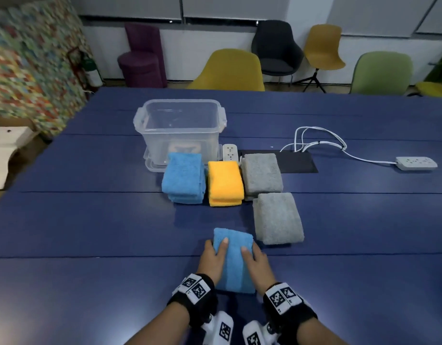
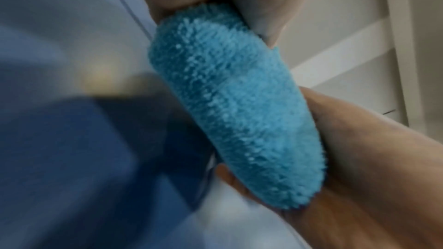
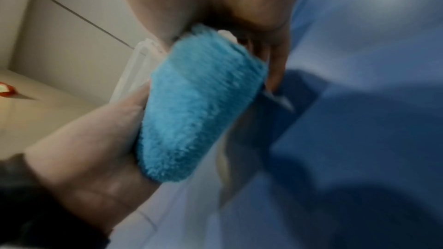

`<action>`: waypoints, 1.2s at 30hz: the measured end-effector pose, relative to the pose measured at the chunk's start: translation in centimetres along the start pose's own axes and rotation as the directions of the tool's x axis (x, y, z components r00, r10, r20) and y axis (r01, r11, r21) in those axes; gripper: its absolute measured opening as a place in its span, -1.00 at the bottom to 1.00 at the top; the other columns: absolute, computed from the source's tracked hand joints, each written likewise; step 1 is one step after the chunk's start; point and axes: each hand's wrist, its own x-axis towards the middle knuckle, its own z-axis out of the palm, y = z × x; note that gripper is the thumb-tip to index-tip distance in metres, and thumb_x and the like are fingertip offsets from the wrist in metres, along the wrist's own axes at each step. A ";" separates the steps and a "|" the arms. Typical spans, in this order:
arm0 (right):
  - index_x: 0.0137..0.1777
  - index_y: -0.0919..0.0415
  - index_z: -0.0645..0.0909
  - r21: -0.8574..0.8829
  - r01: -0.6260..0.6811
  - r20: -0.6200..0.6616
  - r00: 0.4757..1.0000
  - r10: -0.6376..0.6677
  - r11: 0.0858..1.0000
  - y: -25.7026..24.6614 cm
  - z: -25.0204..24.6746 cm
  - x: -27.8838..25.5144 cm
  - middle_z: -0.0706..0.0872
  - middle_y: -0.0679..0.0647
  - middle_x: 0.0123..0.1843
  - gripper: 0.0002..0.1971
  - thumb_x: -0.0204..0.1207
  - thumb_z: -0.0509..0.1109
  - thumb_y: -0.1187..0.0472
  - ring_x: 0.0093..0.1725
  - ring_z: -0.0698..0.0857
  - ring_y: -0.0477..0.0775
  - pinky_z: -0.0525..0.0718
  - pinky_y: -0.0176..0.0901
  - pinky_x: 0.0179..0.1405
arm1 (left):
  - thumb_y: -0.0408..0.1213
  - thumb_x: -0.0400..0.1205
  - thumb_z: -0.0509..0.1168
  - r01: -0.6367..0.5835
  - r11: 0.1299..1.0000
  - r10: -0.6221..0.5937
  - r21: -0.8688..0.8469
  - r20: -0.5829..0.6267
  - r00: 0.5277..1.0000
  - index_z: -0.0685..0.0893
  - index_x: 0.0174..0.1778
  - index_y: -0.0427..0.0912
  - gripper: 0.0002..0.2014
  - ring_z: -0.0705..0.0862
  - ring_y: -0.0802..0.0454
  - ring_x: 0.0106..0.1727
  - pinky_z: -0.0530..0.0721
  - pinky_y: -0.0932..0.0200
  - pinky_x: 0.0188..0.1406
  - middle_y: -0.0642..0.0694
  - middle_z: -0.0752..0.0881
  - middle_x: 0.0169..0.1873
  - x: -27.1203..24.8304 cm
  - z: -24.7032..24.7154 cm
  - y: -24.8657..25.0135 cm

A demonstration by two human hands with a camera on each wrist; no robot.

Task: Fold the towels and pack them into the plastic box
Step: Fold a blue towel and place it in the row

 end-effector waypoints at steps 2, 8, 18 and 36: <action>0.43 -0.11 0.33 0.162 0.004 0.070 0.997 -0.016 0.987 -3.3 0.9 0.0 0.60 0.07 0.29 -0.49 0.53 0.21 -0.25 0.25 0.62 0.12 0.59 0.18 0.31 | 0.00 0.65 0.20 -0.052 0.997 0.050 -0.063 -0.030 0.998 0.44 0.02 -0.11 -0.76 0.68 0.00 -0.01 0.65 0.02 0.06 0.00 0.66 -0.07 0.7 -2.2 1.9; 0.27 0.10 0.30 0.357 0.221 0.019 0.970 -0.244 0.907 -15.6 2.9 3.2 0.62 0.09 -0.03 -0.73 0.63 0.23 0.31 -0.17 0.65 -0.01 0.67 -0.24 -0.27 | 0.19 0.45 0.31 -0.208 0.975 0.189 -0.079 -0.200 0.961 0.53 0.13 -0.23 -0.44 0.68 -0.07 0.08 0.63 -0.01 0.19 -0.13 0.70 0.07 5.4 -8.7 10.1; 0.22 0.15 0.43 0.061 0.424 -0.141 0.900 -0.413 0.904 -22.8 6.7 11.4 0.57 0.12 0.04 -0.82 0.65 0.17 0.26 -0.06 0.55 0.09 0.50 -0.18 -0.19 | -0.41 0.67 0.18 -0.391 0.919 0.383 -0.041 -0.129 0.915 0.08 0.57 0.00 -0.39 0.57 -0.03 0.22 0.58 0.05 0.24 -0.09 0.48 0.29 13.9 -14.2 14.4; 0.49 0.06 0.31 0.243 0.047 0.126 0.989 -0.079 0.969 -17.4 10.7 16.6 0.60 0.04 0.34 -0.51 0.61 0.21 -0.08 0.26 0.62 0.04 0.56 0.00 0.36 | -0.09 0.65 0.24 0.073 0.969 -0.058 -0.237 0.071 0.996 0.52 0.33 -0.20 -0.62 0.70 -0.01 0.04 0.63 0.16 0.01 -0.10 0.69 0.08 20.1 -14.5 8.3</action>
